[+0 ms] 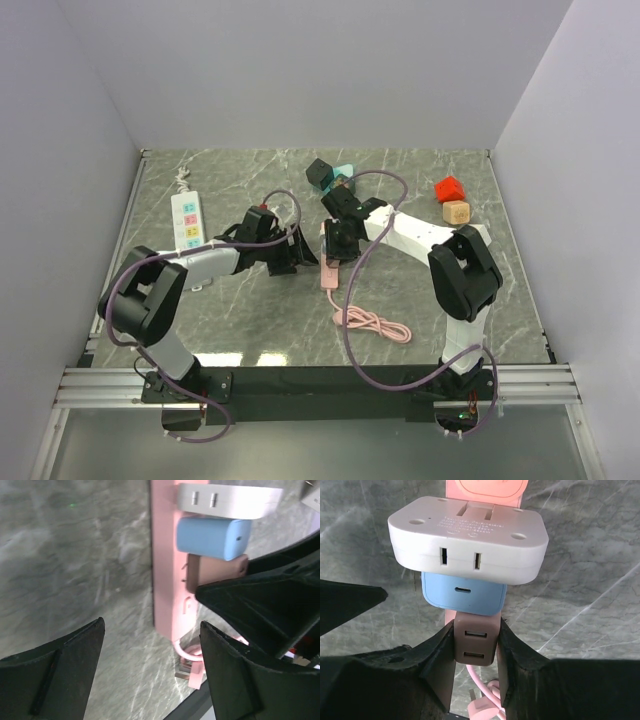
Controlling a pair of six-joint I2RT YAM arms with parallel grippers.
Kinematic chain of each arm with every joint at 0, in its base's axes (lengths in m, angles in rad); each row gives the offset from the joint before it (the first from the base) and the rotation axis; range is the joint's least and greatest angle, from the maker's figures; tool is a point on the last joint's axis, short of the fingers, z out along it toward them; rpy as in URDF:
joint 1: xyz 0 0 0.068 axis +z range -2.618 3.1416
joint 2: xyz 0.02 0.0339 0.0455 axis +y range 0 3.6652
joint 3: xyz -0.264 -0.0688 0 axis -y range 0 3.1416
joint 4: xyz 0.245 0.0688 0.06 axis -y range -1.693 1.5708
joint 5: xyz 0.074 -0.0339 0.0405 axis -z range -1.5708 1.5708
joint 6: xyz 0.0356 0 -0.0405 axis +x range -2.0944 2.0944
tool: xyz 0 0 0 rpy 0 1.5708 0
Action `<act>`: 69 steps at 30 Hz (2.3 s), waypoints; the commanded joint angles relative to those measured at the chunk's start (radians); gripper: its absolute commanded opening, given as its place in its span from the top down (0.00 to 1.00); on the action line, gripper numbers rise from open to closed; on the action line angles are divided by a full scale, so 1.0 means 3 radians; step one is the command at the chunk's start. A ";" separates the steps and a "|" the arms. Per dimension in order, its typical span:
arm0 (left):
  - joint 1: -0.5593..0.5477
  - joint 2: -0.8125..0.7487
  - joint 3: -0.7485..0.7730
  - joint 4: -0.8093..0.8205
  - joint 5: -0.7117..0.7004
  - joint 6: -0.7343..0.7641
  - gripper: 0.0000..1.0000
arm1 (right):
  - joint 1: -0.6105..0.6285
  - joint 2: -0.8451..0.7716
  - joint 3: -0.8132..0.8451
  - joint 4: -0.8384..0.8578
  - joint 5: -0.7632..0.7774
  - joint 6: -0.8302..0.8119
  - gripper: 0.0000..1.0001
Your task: Pull the plug off the socket
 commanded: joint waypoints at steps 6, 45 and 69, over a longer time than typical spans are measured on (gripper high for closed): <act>-0.0110 0.0196 0.0041 0.0555 0.0506 0.0030 0.16 | -0.0239 -0.0218 -0.0096 0.0516 -0.0958 0.0442 1.00; -0.0054 0.0841 0.0368 -0.0161 -0.0149 0.0270 0.99 | -0.0848 -0.0933 -0.1036 0.1380 -0.1245 0.0993 1.00; -0.0049 0.0708 0.0338 -0.0023 0.0168 0.0224 0.99 | -0.2458 -0.0689 -0.1058 0.1499 -0.0290 0.1081 1.00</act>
